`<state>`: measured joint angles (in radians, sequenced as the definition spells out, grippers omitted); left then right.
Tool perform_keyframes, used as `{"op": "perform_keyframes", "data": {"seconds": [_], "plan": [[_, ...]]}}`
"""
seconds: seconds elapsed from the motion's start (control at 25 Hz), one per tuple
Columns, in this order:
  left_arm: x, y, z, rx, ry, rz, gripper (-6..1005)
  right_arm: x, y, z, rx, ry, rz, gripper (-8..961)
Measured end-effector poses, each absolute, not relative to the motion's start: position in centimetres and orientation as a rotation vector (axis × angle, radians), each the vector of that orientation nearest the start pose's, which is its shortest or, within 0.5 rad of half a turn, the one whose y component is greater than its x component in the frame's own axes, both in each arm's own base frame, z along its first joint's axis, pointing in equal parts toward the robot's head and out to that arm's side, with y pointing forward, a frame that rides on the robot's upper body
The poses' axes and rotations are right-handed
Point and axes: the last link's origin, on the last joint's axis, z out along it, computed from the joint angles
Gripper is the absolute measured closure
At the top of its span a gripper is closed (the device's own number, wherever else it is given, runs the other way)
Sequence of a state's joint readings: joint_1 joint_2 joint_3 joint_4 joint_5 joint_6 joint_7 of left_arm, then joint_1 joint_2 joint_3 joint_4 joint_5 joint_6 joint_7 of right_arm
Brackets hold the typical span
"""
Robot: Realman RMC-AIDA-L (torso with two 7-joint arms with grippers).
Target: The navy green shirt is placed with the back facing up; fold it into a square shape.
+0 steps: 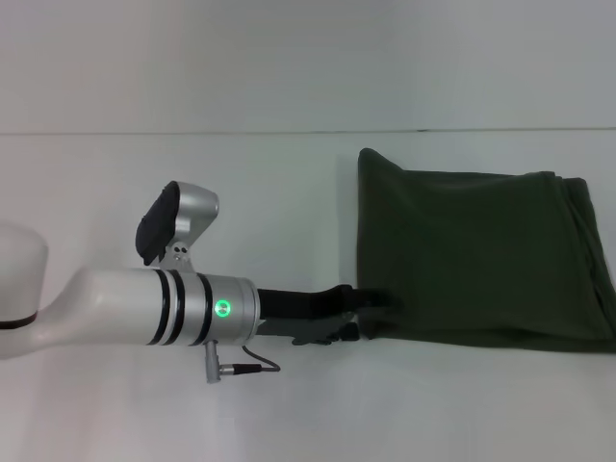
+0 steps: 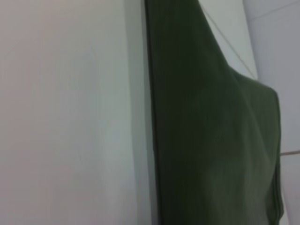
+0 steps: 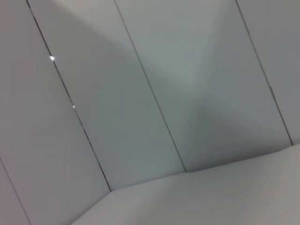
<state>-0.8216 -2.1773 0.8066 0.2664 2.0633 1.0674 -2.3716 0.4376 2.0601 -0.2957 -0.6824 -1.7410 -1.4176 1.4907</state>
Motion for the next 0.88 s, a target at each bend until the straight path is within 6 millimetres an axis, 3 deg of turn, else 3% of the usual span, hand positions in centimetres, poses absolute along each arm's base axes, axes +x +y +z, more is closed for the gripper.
{"op": "perform_keyframes", "data": {"seconds": [0.88], "plan": [[-20.61,36.26,-12.58,-2.256,-2.026,-0.523,309,31.25,34.77,9.42,-1.976,0.87,1.036,12]]}}
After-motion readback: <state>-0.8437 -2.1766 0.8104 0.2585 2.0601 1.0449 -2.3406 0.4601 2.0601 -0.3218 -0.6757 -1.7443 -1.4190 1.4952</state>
